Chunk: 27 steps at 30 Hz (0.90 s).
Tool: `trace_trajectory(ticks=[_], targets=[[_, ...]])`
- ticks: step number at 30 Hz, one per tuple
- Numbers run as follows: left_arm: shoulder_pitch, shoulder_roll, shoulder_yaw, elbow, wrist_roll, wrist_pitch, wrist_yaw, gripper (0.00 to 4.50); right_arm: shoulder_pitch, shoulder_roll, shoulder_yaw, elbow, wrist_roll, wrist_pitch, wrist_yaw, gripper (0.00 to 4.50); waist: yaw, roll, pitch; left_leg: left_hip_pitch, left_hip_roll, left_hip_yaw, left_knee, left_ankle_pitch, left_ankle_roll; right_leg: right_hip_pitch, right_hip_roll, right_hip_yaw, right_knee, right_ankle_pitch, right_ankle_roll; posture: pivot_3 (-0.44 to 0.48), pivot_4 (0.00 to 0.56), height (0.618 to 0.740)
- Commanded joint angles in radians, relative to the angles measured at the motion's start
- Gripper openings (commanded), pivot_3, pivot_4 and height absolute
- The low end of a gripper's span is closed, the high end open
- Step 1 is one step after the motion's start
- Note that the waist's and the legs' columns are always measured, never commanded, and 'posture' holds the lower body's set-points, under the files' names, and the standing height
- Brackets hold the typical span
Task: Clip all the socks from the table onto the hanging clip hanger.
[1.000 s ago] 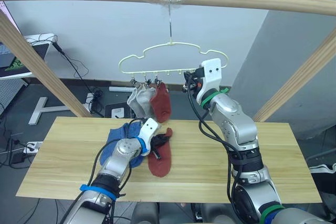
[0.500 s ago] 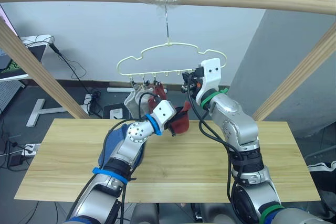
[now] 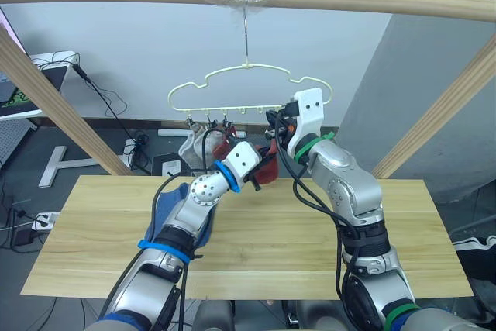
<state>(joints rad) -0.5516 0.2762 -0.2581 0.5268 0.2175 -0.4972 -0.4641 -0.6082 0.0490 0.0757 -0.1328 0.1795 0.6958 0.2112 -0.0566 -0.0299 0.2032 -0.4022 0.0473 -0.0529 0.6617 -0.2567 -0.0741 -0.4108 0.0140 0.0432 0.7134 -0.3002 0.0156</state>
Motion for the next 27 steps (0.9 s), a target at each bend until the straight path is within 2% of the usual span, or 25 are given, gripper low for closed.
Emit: trace_trajectory(ticks=[1,8,11,18,19,21,24,27], targets=[[-0.026,0.000,0.007,-0.001,0.009,-0.041,0.030,0.06,-0.003,0.001,0.013,-0.050,0.015,0.006,0.002,0.00,0.000,0.000,0.000,0.000,0.000,0.000,0.000,0.000,0.000,0.000,0.000,0.000,0.000,0.000,0.000,-0.057,0.171,0.705],[-0.046,-0.009,0.006,0.013,0.015,-0.046,0.054,0.06,-0.003,0.008,0.000,-0.052,0.023,0.029,-0.012,0.00,0.000,0.000,0.000,0.000,0.000,0.000,0.000,0.000,0.000,0.000,0.000,0.000,0.000,0.000,0.000,-0.057,0.171,0.705],[-0.045,-0.008,0.008,0.015,0.016,-0.051,0.062,0.00,-0.002,0.012,-0.012,-0.056,0.030,0.032,-0.014,0.85,0.000,0.000,0.000,0.000,0.000,0.000,0.000,0.000,0.000,0.000,0.000,0.000,0.000,0.000,0.000,-0.060,0.171,0.705],[-0.033,-0.014,0.009,0.009,-0.021,-0.042,0.024,0.00,-0.007,0.004,-0.010,-0.054,0.021,0.040,-0.025,3.37,0.000,0.000,0.000,0.000,0.000,0.000,0.000,0.000,0.000,0.000,0.000,0.000,0.000,0.000,0.000,-0.060,0.170,0.705],[-0.027,-0.017,0.013,0.001,-0.038,-0.029,0.008,0.45,-0.003,0.000,-0.004,-0.059,0.020,0.041,-0.022,3.42,0.000,0.000,0.000,0.000,0.000,0.000,0.000,0.000,0.000,0.000,0.000,0.000,0.000,0.000,0.000,-0.060,0.170,0.705],[-0.022,-0.016,0.010,-0.004,-0.046,-0.017,-0.008,0.83,0.003,-0.007,0.004,-0.066,0.019,0.041,-0.015,3.42,0.000,0.000,0.000,0.000,0.000,0.000,0.000,0.000,0.000,0.000,0.000,0.000,0.000,0.000,0.000,-0.062,0.169,0.705],[0.017,-0.004,-0.010,-0.046,-0.084,-0.009,-0.086,1.72,0.026,-0.033,0.034,-0.095,0.002,0.029,-0.002,3.42,-0.001,0.000,0.000,0.000,0.000,0.000,0.000,0.000,0.000,0.000,0.000,0.000,0.000,0.000,0.000,-0.062,0.169,0.705],[0.062,0.005,-0.003,-0.114,-0.139,-0.002,-0.146,1.72,0.049,-0.058,0.060,-0.126,-0.008,0.014,0.010,3.42,-0.001,0.000,0.000,0.000,0.000,0.000,0.000,0.000,0.000,0.000,0.000,0.000,0.000,0.000,0.000,-0.062,0.169,0.705]])
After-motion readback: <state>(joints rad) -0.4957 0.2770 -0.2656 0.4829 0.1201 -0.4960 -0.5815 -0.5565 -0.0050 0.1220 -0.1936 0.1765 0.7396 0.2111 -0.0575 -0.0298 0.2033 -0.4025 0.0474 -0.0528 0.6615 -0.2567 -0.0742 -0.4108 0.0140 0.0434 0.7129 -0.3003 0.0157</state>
